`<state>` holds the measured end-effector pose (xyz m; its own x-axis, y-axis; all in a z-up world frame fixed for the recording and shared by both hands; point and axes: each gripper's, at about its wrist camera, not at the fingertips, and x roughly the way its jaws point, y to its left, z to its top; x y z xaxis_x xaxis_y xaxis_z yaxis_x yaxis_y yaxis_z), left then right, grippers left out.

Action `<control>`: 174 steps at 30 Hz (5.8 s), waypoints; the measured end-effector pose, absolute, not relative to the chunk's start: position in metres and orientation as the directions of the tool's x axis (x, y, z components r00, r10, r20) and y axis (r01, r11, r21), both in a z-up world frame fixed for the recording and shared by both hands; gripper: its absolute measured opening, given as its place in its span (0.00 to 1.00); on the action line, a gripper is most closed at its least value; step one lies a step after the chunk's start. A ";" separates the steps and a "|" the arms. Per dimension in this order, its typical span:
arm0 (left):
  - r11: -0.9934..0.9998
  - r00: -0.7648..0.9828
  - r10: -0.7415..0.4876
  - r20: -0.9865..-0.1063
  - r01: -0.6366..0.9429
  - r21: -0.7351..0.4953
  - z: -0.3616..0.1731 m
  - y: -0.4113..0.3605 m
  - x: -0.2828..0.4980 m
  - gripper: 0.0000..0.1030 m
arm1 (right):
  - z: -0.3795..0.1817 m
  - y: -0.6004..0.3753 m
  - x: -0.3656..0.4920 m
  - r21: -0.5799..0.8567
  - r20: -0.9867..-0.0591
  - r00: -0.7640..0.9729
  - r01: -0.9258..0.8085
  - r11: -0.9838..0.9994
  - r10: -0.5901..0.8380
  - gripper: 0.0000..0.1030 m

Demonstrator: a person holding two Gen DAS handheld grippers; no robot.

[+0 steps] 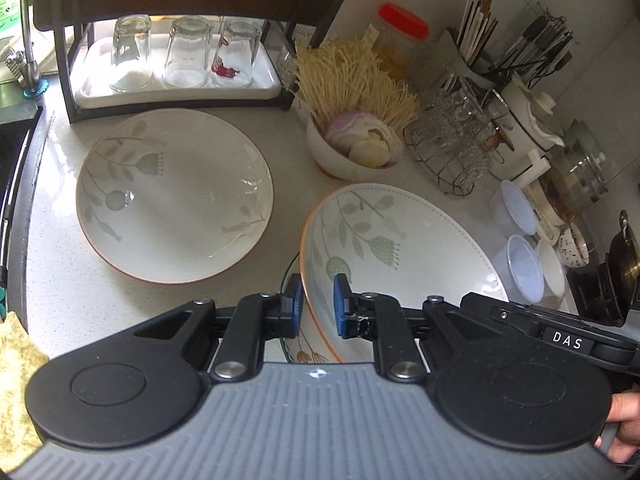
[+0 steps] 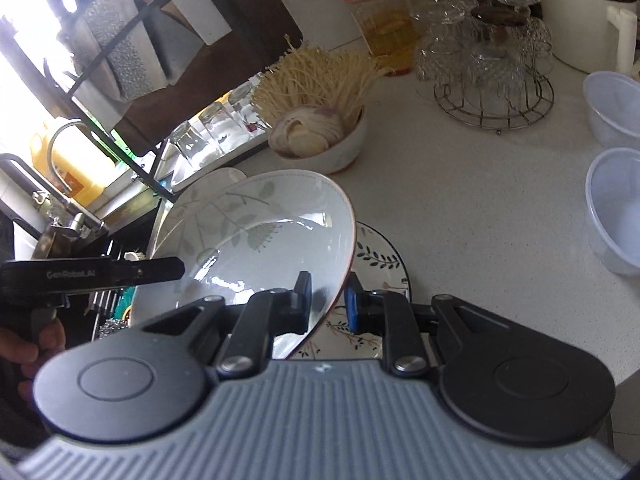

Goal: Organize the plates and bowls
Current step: 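Lift the leaf bowl with both grippers and carry it toward the floral plate, then lower the leaf bowl onto the floral plate and open both grippers, then raise both open grippers away from the stacked bowl, then move both grippers to the second leaf bowl by the dish rack and grasp its rim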

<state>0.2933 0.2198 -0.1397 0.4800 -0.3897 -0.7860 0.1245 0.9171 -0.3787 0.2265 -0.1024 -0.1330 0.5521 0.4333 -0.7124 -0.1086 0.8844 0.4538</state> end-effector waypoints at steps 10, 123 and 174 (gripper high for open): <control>0.936 0.426 -0.345 -0.837 0.087 -0.342 -0.170 0.200 0.315 0.18 | -0.160 -0.103 0.240 0.390 -0.752 0.539 -0.100 0.915 0.379 0.20; 0.959 0.646 -0.191 -0.739 -0.037 -0.280 -0.028 0.116 0.148 0.38 | -0.029 -0.153 0.130 0.368 -0.568 0.658 -0.335 0.868 0.494 0.26; 0.922 0.585 -0.198 -0.786 -0.162 -0.353 -0.117 0.319 0.286 0.58 | -0.089 -0.028 0.275 0.428 -0.730 0.508 -0.183 0.885 0.458 0.63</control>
